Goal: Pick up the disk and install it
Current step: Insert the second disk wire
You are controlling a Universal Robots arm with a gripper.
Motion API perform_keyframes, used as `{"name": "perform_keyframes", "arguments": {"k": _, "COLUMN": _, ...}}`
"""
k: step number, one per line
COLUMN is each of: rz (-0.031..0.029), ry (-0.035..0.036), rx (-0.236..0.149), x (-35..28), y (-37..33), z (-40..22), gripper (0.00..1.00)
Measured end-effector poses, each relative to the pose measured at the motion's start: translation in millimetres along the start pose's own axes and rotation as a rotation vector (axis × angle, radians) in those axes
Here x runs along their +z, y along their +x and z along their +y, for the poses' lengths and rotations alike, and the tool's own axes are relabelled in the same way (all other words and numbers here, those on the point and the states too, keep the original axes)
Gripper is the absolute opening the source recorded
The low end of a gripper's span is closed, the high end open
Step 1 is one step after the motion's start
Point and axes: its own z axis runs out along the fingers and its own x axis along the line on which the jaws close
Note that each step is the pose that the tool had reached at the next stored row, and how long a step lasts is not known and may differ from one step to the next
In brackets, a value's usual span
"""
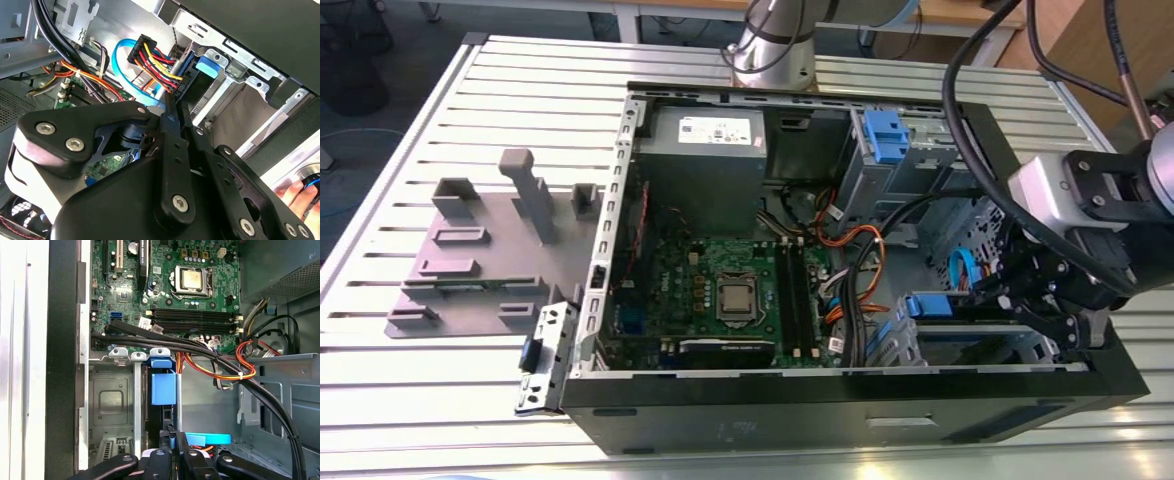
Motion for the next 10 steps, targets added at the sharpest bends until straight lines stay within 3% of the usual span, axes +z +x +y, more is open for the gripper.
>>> {"name": "perform_keyframes", "arguments": {"k": 10, "rz": 0.0007, "ry": 0.0001, "rx": 0.000, "x": 0.6, "y": -0.1, "z": 0.0, "gripper": 0.16}}
